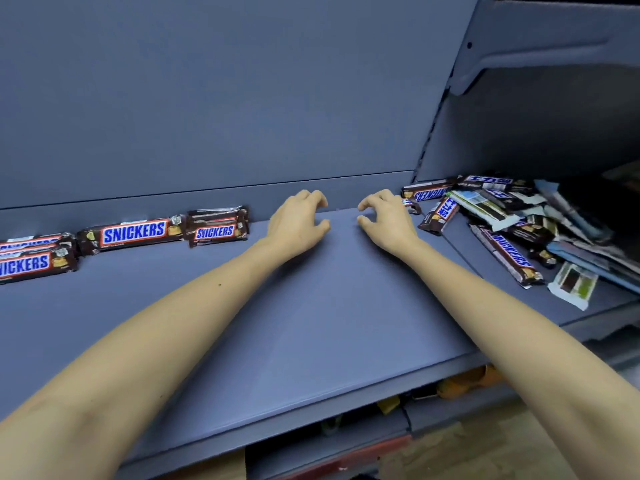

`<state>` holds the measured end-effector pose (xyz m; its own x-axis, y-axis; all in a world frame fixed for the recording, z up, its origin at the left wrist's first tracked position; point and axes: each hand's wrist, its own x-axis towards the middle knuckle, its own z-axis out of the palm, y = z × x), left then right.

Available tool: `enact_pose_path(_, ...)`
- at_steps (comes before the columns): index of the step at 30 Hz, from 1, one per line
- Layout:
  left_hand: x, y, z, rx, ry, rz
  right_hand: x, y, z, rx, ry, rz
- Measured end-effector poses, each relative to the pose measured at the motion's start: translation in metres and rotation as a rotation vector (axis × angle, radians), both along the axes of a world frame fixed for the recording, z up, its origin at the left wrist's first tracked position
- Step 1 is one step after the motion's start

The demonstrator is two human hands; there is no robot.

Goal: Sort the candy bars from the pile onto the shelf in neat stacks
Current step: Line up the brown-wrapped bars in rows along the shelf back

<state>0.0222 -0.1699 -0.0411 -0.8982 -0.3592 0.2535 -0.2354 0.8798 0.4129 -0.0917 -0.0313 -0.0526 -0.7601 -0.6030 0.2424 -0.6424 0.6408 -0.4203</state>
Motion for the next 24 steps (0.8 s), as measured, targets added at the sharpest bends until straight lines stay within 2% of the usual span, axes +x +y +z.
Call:
enact_pose_path(6, -0.070, 0.044, -0.004, 0.085, -0.073, -0.120, -0.049, 0.070, 0.001, 0.102, 0.069, -0.094)
enact_pose_path(9, -0.094, 0.056, -0.009, 0.090, -0.129, -0.131, -0.071, 0.094, 0.007, 0.259, 0.079, 0.033)
enact_pose_path(14, -0.114, 0.071, -0.015, 0.108, -0.207, -0.119, -0.096, 0.103, 0.024, 0.640, 0.003, 0.261)
enact_pose_path(18, -0.115, 0.075, -0.020, 0.108, -0.110, -0.059, -0.107, 0.102, 0.026, 0.645, 0.030, 0.298)
enact_pose_path(24, -0.083, 0.066, -0.014, 0.283, 0.044, 0.014, -0.099, 0.087, 0.028, 0.724, 0.173, 0.352)
